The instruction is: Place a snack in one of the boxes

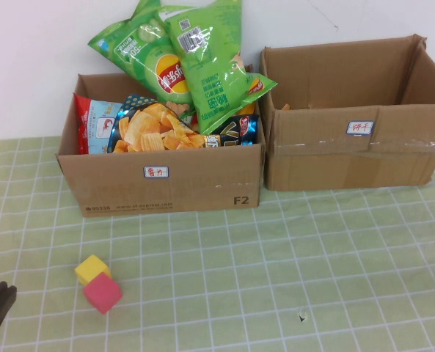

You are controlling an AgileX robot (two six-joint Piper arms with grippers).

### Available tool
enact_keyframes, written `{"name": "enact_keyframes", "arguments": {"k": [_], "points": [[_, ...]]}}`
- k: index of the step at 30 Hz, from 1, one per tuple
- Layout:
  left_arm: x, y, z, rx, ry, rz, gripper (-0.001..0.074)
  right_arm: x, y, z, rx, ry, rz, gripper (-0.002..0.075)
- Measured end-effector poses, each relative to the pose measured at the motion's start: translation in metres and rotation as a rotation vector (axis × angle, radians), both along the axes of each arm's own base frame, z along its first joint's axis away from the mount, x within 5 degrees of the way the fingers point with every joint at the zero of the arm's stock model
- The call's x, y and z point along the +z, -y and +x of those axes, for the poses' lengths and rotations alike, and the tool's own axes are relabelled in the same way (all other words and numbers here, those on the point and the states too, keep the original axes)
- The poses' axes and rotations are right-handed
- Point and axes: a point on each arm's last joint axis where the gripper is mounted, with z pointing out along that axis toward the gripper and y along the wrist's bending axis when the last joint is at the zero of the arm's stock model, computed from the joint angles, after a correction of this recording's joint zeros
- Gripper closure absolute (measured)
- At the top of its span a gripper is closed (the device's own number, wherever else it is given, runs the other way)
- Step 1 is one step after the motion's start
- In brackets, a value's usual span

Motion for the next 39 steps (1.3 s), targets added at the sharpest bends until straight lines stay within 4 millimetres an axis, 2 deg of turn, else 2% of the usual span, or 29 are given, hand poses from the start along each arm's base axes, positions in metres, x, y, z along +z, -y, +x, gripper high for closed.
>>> {"name": "enact_keyframes", "arguments": {"k": [19, 27, 34, 39], "points": [[-0.002, 0.0, 0.0, -0.003, 0.0, -0.008, 0.0736, 0.0, 0.0, -0.001, 0.0, -0.003, 0.001, 0.0571], [-0.035, -0.018, -0.007, 0.212, 0.016, -0.015, 0.0736, -0.002, 0.001, -0.001, -0.003, -0.01, -0.003, 0.0571], [-0.068, -0.03, -0.016, 0.414, 0.053, -0.144, 0.0736, -0.003, 0.001, -0.002, -0.005, -0.016, -0.006, 0.0571], [-0.07, -0.034, -0.019, 0.479, 0.06, -0.119, 0.0736, -0.003, 0.001, -0.002, -0.005, -0.016, -0.006, 0.0571]]}}
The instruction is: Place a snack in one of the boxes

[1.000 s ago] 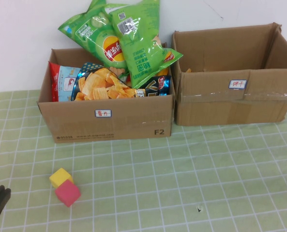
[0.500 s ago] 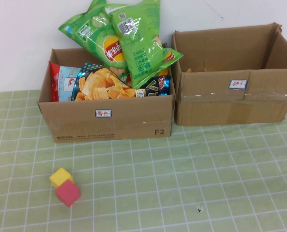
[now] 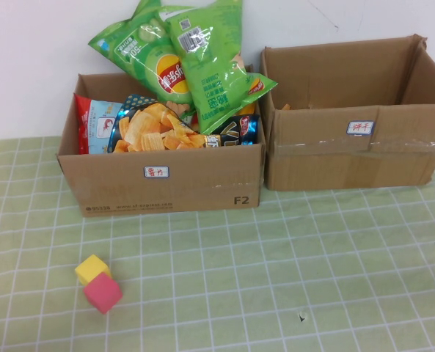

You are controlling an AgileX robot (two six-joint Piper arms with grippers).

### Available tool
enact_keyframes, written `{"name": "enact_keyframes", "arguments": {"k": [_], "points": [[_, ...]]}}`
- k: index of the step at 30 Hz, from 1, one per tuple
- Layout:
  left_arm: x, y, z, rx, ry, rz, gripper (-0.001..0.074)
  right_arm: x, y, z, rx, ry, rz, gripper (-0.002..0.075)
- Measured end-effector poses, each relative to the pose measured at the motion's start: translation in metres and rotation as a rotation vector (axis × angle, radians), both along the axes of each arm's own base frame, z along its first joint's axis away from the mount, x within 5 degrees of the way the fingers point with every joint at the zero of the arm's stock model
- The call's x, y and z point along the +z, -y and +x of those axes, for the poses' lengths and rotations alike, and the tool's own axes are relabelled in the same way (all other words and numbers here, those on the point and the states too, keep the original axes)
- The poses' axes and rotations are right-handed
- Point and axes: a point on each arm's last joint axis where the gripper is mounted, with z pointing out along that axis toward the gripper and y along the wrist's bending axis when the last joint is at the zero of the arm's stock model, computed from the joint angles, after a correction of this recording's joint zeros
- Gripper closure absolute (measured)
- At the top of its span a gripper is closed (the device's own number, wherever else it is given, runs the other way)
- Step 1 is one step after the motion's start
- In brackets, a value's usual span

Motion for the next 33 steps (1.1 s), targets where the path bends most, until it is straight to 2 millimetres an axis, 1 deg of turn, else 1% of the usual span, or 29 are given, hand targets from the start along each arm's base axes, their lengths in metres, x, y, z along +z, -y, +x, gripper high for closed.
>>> {"name": "enact_keyframes", "arguments": {"k": [3, 6, 10, 12, 33], "points": [[-0.006, -0.001, -0.001, 0.018, -0.064, -0.053, 0.0736, 0.0, 0.0, 0.0, -0.002, -0.003, -0.002, 0.0571], [-0.016, 0.001, -0.003, 0.021, -0.164, -0.144, 0.0736, 0.0, 0.0, 0.0, -0.003, -0.004, -0.002, 0.0571], [-0.017, 0.005, -0.003, -0.061, -0.191, -0.003, 0.0736, -0.001, 0.001, -0.001, -0.004, -0.009, -0.008, 0.0571], [-0.017, 0.006, -0.003, -0.085, -0.193, 0.025, 0.0736, -0.001, 0.001, -0.001, -0.005, -0.01, -0.008, 0.0571], [-0.017, 0.011, -0.003, -0.158, -0.194, 0.016, 0.0736, -0.001, 0.001, -0.001, -0.006, -0.013, -0.005, 0.0571]]}}
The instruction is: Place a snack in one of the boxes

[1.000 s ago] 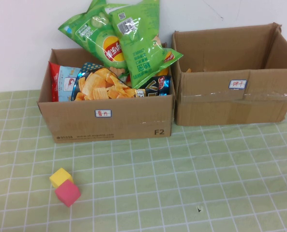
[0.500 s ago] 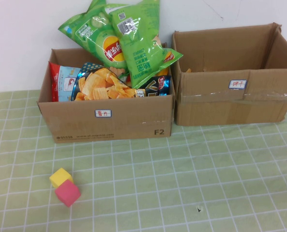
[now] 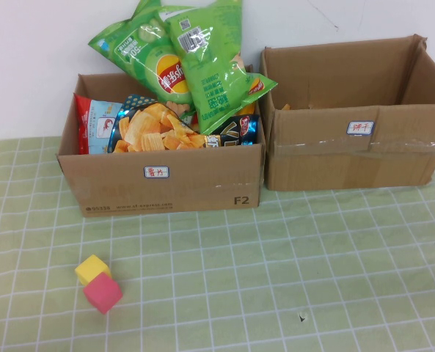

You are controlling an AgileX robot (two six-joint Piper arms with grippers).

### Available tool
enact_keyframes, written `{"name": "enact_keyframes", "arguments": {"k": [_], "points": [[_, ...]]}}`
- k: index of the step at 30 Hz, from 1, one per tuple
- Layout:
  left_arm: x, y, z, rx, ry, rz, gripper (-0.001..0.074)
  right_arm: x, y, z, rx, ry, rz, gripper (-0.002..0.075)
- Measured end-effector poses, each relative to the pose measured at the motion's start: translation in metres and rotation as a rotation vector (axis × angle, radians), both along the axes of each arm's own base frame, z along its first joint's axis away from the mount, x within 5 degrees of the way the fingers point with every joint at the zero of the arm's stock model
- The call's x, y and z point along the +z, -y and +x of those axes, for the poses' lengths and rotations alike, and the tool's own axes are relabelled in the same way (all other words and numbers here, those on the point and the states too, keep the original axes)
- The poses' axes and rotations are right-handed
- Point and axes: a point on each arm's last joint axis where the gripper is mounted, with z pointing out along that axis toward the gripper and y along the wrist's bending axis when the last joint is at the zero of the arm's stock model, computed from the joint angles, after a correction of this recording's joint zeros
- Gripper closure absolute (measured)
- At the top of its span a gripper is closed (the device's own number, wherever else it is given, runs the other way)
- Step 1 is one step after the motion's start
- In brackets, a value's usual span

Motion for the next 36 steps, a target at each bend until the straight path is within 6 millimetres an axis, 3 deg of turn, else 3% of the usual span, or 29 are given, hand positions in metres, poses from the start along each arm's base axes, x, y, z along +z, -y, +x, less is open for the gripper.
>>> {"name": "enact_keyframes", "arguments": {"k": [36], "points": [[0.0, 0.0, -0.0001, 0.0, 0.001, 0.001, 0.0736, 0.0004, 0.0033, -0.0065, 0.0, 0.032, 0.016, 0.0572]]}}
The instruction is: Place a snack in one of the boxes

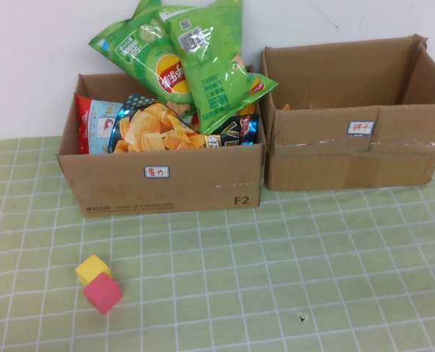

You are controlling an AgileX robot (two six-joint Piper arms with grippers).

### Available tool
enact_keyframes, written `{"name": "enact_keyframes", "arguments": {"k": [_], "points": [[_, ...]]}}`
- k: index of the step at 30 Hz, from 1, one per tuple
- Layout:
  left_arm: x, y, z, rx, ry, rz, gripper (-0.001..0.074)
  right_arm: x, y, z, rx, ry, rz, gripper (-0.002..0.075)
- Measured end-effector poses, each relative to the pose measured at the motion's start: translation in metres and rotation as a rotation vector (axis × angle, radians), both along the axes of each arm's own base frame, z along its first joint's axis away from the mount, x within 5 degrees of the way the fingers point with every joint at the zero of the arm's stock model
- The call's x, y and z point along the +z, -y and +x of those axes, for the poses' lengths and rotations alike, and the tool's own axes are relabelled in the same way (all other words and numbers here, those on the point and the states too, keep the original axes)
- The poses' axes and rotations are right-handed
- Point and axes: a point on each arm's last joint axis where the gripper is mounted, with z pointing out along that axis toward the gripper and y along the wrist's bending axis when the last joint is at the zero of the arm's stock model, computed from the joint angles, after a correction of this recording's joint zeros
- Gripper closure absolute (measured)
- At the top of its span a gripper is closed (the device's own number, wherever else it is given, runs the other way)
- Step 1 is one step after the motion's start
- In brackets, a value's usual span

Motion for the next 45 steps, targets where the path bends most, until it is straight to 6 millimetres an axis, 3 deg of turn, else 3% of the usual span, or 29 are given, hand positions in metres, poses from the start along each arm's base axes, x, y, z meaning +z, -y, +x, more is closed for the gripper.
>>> {"name": "enact_keyframes", "arguments": {"k": [5, 11, 16, 22, 30, 38, 45], "points": [[0.0, 0.0, 0.0, 0.0, 0.0, 0.0, 0.0736, -0.002, 0.012, -0.018, -0.038, 0.09, 0.047, 0.0572], [0.0, 0.0, 0.0, 0.0, 0.0, 0.0, 0.0736, -0.013, 0.032, -0.05, -0.205, 0.284, 0.104, 0.0572], [0.0, 0.0, 0.0, 0.0, 0.0, 0.0, 0.0736, -0.015, 0.038, -0.063, -0.298, 0.397, 0.098, 0.0572], [0.0, 0.0, 0.0, 0.0, 0.0, 0.0, 0.0736, -0.004, 0.036, -0.062, -0.251, 0.523, 0.051, 0.0572], [0.0, 0.0, 0.0, 0.0, 0.0, 0.0, 0.0736, 0.014, 0.021, -0.058, -0.046, 0.735, 0.021, 0.0572], [0.0, 0.0, 0.0, 0.0, 0.0, 0.0, 0.0736, -0.011, 0.016, -0.055, -0.031, 0.597, -0.049, 0.0572], [0.0, 0.0, 0.0, 0.0, 0.0, 0.0, 0.0736, -0.076, 0.015, -0.043, -0.098, 0.409, 0.038, 0.0572]]}}
